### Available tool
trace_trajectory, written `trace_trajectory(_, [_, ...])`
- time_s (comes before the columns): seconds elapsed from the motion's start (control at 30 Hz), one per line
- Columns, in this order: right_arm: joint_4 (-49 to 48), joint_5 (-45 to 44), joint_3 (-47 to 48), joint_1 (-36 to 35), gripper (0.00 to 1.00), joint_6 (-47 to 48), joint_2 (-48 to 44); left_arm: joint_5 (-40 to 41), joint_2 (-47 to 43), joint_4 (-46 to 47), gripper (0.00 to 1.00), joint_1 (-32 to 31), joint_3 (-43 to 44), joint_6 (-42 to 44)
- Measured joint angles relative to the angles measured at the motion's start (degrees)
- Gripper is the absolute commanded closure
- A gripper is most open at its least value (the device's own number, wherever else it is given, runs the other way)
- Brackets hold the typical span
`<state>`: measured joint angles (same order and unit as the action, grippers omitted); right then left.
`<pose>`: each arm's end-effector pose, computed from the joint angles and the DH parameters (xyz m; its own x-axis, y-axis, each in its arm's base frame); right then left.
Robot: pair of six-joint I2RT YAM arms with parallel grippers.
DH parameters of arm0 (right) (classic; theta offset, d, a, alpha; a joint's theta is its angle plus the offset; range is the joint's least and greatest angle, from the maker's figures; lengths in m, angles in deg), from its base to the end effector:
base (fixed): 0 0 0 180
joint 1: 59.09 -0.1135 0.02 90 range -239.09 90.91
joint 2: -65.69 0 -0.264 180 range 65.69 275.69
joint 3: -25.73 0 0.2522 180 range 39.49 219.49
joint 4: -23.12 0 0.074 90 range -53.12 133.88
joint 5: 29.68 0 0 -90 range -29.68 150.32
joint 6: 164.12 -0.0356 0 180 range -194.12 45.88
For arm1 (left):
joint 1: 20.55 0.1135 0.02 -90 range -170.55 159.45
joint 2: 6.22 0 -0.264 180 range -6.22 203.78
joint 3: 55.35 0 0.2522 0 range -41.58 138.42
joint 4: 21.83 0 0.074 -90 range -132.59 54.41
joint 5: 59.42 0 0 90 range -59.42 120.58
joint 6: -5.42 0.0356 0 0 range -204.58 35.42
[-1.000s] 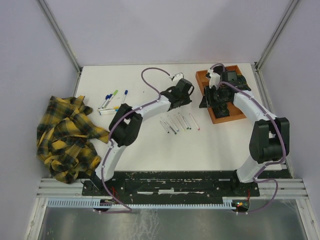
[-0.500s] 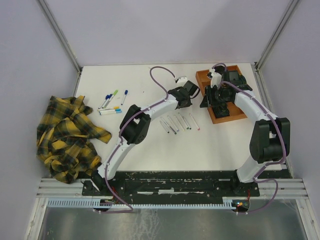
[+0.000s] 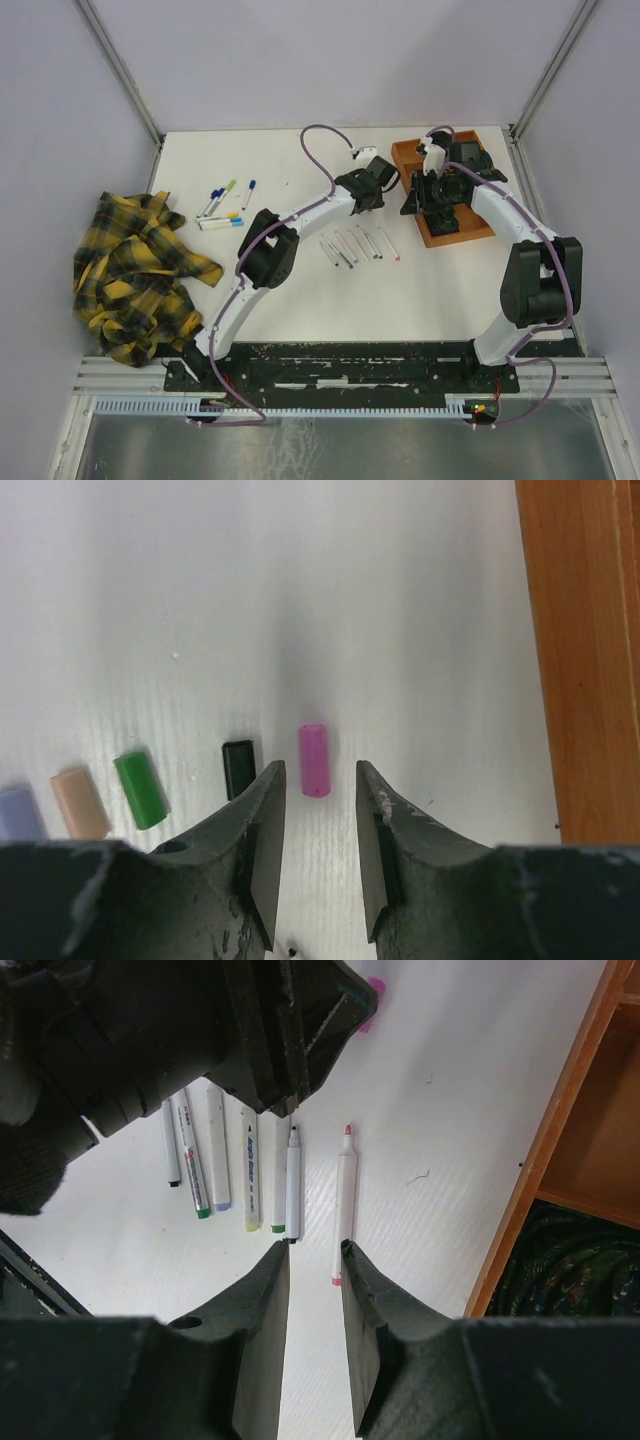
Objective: Open the pen caps
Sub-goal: Place the pen cap at the center of the board, then pick up the pen from the center of the board.
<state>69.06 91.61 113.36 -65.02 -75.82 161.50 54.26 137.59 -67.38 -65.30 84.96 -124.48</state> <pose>0.3537 0.0553 0.2557 -0.8172 -0.0594 -0.5733 -0.3670 0.8207 0.4380 0.4040 -0.3803 0.1735 -0.7052 -0.1281 -0.6974 0.0071 0.9822 -0.1877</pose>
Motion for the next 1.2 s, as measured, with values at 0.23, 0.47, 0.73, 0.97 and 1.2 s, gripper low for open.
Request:
trace_trajectory(0.23, [-0.04, 1.53, -0.68, 0.09, 0.66, 0.07, -2.05, 1.29, -16.59, 7.61, 0.48, 0.11, -20.59, 8.44])
trace_trajectory(0.47, [-0.22, 3.39, -0.72, 0.11, 0.66, 0.31, -2.86, -2.03, -44.11, 27.93, 0.36, 5.44, -52.81, 19.71])
trace_trajectory(0.73, [-0.09, 5.18, -0.74, 0.11, 0.66, 0.31, -2.86, -9.11, -43.12, 32.44, 0.33, 27.23, -57.99, 20.79])
trace_trajectory(0.97, [1.49, 6.64, -0.74, 0.11, 0.66, 0.57, -2.84, -9.64, -31.91, 27.85, 0.34, 31.76, -50.51, 22.16])
trace_trajectory(1.2, [2.21, 7.58, -0.72, 0.11, 0.65, 0.68, -2.43, -10.29, -26.62, 23.8, 0.38, 34.71, -45.81, 24.39])
